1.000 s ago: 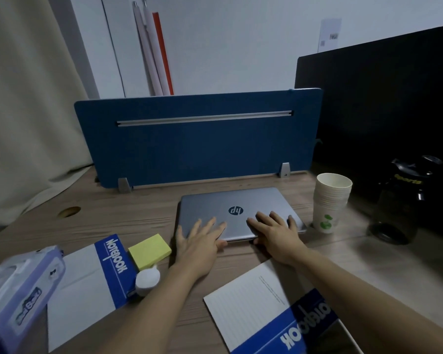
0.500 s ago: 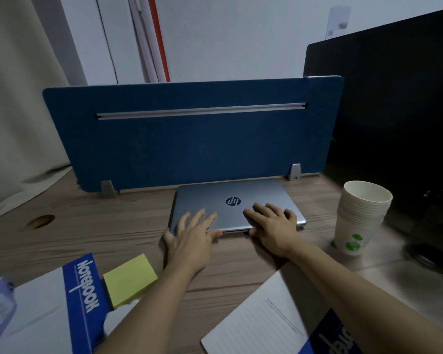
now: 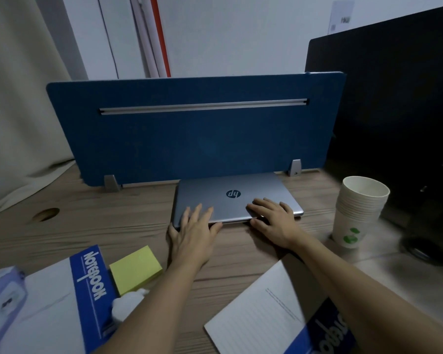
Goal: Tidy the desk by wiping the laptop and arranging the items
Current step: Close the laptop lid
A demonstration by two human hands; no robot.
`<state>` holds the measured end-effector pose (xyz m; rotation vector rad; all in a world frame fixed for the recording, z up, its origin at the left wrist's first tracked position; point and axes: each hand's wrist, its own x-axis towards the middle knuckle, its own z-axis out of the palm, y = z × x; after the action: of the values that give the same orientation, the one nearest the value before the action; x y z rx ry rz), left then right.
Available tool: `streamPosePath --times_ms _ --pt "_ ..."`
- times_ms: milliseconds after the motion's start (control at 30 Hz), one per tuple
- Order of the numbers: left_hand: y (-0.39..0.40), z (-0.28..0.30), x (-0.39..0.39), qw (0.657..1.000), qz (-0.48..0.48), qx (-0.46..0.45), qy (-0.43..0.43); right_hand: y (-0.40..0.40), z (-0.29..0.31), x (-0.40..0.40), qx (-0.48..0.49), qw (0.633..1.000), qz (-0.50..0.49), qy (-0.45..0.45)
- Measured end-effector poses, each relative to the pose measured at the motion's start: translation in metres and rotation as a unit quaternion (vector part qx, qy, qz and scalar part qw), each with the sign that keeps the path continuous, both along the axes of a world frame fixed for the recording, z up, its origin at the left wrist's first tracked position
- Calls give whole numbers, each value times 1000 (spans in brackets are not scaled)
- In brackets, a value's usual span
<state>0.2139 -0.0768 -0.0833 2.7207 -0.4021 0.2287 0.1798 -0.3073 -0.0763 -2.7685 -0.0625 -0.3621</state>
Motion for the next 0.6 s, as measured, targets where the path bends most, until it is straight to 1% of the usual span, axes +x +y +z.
streamPosePath --times_ms 167,200,300,400,533,600 --pt "9 -2 -34 999 -41 -23 5 1 10 -40 135 990 24 34" --pt "12 -2 -43 998 -52 -24 2 0 12 -51 148 988 25 45" --pt "21 0 -74 997 -72 -30 6 0 15 -87 119 990 25 66" --pt "29 3 -103 996 -76 -40 40 3 17 -119 130 989 9 70" --pt "44 9 -150 990 -108 -56 76 11 19 -168 122 989 -11 80" --pt "50 10 -172 987 -122 -45 94 14 18 -189 115 989 -22 86"
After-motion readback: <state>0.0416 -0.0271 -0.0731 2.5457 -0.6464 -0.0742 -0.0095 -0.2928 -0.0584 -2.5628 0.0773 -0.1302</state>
